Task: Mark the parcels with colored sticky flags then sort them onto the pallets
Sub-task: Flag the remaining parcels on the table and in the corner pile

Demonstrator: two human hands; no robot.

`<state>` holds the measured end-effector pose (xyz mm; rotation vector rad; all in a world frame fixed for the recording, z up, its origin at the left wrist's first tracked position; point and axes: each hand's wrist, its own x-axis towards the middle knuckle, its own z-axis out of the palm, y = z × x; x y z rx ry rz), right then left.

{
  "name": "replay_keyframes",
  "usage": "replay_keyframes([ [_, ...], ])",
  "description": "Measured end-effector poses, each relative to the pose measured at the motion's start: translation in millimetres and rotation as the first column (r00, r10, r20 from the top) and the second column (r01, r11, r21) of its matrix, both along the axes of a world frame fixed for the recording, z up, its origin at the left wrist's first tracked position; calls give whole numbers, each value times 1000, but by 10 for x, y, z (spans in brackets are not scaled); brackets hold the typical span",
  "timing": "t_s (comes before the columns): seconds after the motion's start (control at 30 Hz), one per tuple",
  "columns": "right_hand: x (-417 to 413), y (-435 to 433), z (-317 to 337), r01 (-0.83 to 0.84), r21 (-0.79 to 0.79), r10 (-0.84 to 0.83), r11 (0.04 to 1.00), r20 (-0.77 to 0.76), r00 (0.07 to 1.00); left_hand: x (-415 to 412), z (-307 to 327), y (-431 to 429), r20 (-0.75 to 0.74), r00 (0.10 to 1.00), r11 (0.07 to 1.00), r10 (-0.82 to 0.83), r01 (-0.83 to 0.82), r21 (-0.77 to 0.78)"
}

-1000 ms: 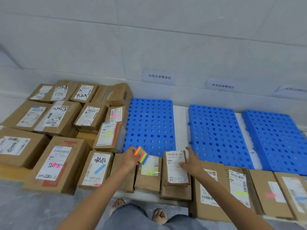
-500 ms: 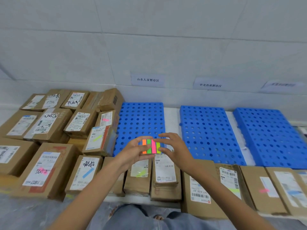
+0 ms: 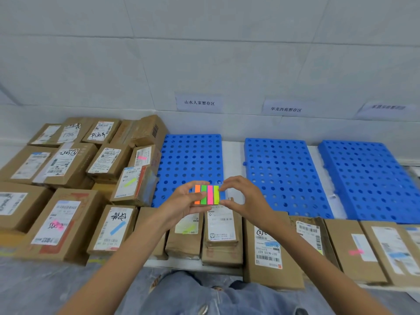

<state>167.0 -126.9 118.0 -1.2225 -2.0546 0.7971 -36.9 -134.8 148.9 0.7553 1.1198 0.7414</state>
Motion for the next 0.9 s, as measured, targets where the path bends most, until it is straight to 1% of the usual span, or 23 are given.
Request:
replay_keyframes([
  [0.1, 10, 13, 14, -4, 38, 0, 999, 104, 995, 18, -14, -4, -17, 1000, 1000, -8, 8, -1],
  [0.27, 41, 54, 60, -13, -4, 13, 1000, 119, 993, 30, -35, -10, -54, 998, 1000, -30, 30, -8],
  [0.37, 49, 66, 80, -68, 20, 62, 997, 234, 970, 38, -40, -8, -57, 997, 999, -45, 45, -12],
  [0.43, 53, 83, 84, -90, 29, 79, 996, 264, 961, 43, -43, -7, -66, 996, 999, -52, 51, -16],
  [0.63, 139, 156, 17, -133, -33, 137, 991, 211, 968, 49, -61, -15, -100, 992, 997, -75, 73, -27],
  [0.9, 94, 109, -45, -60, 27, 53, 998, 202, 978, 37, -100, -49, -115, 989, 996, -92, 91, -21],
])
